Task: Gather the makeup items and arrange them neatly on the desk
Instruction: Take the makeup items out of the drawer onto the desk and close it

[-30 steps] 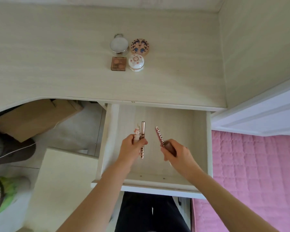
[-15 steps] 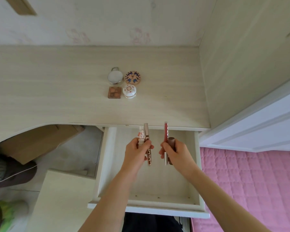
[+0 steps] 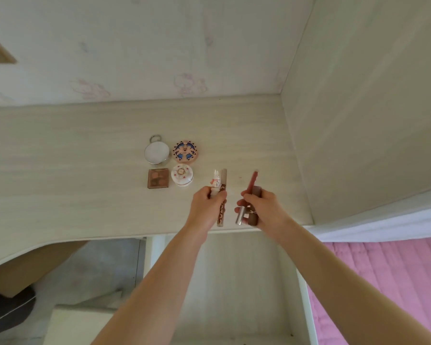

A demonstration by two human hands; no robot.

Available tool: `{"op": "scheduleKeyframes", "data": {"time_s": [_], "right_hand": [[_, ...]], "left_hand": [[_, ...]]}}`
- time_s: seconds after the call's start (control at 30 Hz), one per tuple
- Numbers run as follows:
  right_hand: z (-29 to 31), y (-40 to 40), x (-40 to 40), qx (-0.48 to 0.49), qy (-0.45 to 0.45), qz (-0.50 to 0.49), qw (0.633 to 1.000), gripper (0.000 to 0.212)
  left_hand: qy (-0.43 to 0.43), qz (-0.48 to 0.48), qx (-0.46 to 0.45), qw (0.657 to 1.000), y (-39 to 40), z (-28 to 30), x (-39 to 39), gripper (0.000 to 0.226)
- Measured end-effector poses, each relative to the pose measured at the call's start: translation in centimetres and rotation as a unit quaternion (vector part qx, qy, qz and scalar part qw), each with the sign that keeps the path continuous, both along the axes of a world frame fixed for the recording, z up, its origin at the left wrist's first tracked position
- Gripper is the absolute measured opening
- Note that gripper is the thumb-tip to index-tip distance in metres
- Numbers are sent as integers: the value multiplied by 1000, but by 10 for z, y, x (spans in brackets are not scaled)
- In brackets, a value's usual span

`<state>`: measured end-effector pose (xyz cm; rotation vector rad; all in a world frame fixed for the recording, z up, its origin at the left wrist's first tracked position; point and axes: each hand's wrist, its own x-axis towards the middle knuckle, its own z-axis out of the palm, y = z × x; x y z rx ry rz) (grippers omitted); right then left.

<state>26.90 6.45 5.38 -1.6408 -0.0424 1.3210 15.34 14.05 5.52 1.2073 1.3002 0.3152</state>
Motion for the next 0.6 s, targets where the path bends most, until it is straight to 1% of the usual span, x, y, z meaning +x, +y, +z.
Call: {"op": "scheduleKeyframes", "data": {"time_s": [0.07,0.17,0.3,0.4,0.5,0.6], "right_hand": [[-4,17,11,-22,3,-6,1000,5],[-11,38,25,-41,5,15,999,7],[-20,63,39,-71,-21,81,994,5],[-24,78,47,-102,-45,132,985,6],[-25,88,51,-132,-56,163,976,11],[-29,99,54,-142,-89,184,968,12]], "left_hand": [[0,-2,-4,1000,16,-4,11,7],[12,-6,-10,1000,36,-15,26,10],[81,-26,9,996,56,-31,43,4],[115,-50,36,991,64,-37,49,10],[144,-55,53,987,68,-43,52,20],[177,-63,72,980,72,-46,54,20]]}}
